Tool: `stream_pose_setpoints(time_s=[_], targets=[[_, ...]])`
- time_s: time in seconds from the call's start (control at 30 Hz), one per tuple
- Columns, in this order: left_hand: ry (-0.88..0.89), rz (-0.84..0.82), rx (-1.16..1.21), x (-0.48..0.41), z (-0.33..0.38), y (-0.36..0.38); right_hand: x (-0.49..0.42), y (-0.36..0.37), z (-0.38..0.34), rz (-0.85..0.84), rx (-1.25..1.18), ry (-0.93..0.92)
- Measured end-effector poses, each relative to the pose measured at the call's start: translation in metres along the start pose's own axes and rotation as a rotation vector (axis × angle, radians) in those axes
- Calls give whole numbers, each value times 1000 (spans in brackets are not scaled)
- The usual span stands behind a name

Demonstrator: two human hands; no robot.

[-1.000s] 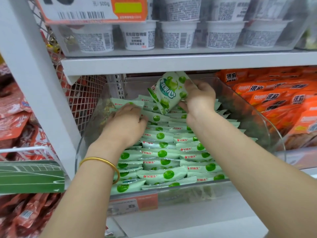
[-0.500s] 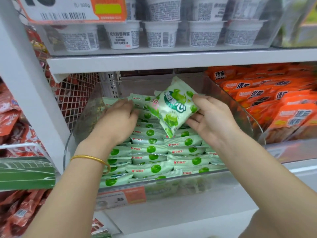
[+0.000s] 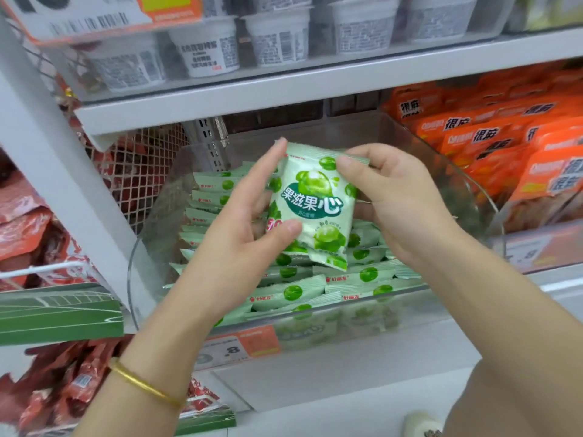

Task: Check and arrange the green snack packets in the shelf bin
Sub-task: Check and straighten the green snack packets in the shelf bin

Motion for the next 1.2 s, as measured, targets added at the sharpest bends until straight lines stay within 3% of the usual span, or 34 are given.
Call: stream_pose_setpoints(time_s=[0.2,0.37,0.7,0.83,1.0,1.2], targets=[[-3,-47,88,0,3,7,4,-3,-4,-117,-10,21],[1,-154,71,-1,4,16,1,-11,-5,-60,-65,11],[1,-122,-8,-2,6,16,2,-10,-3,-32,-97,31],[16,-39,-230,-3,0,10,2,-10,0,-16,-120,69],[138,262,-780,0,7,2,2,-6,2,-27,-211,95],[116,274,-982,3,12,7,5,7,-1,-115,-365,120]])
Point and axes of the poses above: each hand's wrist, its own x-axis away from the middle knuckle, its own y-axis out of the palm, z = x × y, the point moved 6 cm from there along -x, towards the middle knuckle, and after that the axes turned 5 degrees about -y, right-handed, at the moved point
